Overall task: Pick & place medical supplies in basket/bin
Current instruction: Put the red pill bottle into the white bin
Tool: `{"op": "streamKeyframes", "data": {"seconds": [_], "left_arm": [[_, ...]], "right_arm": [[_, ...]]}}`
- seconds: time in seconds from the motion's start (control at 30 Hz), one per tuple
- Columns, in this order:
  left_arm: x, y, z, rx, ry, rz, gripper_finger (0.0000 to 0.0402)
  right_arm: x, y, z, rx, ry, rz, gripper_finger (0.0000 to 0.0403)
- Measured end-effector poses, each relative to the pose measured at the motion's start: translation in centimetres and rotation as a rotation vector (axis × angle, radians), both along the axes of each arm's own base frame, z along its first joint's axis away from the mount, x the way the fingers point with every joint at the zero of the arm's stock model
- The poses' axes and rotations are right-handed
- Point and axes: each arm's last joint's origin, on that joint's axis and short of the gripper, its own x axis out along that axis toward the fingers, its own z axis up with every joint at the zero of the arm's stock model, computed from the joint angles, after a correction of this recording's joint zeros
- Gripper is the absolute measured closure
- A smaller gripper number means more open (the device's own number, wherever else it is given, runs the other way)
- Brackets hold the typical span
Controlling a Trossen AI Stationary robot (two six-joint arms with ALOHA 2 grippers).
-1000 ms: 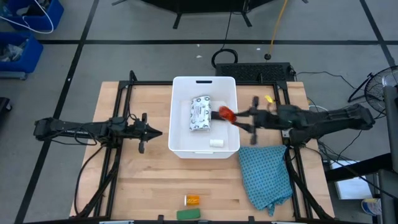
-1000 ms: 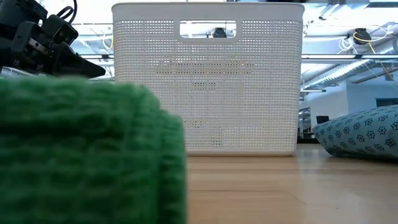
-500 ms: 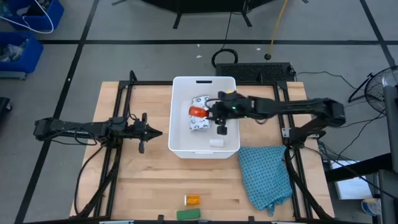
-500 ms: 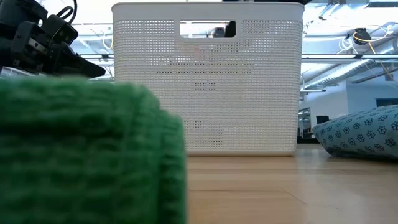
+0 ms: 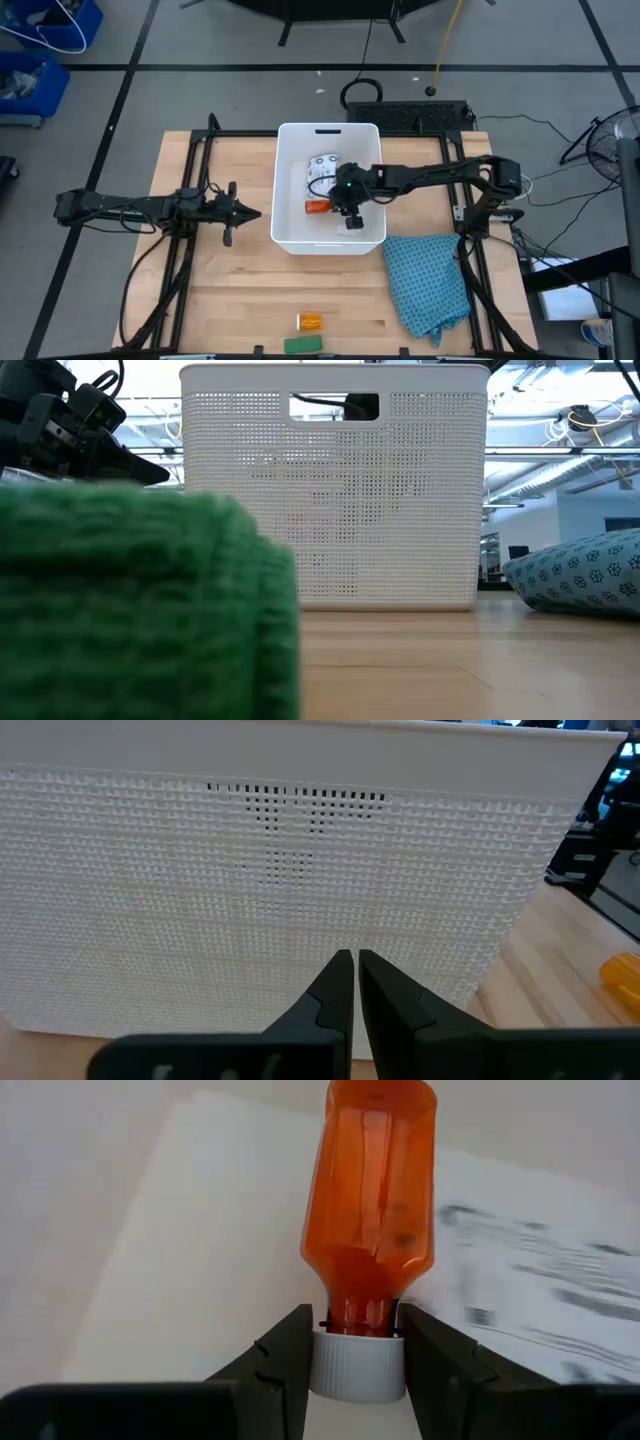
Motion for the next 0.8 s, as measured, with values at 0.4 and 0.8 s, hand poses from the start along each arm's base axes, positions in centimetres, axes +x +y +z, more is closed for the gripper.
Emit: {"op": "streamKeyframes", "data": {"seconds": [0.4,0.8], "left_arm": [[0.0,0.0,-0.1,-0.003,0.006,0.001,0.0378],[0.0,0.0,-0.1,0.004,0.006,0.000,0.0378]], "right_arm": [[-0.2,0.2,-1.3,0.026,0.069,0.125,0.0285],[-0.4,-0.2,-1.4,0.049,0.085,0.080,0.0278]]}}
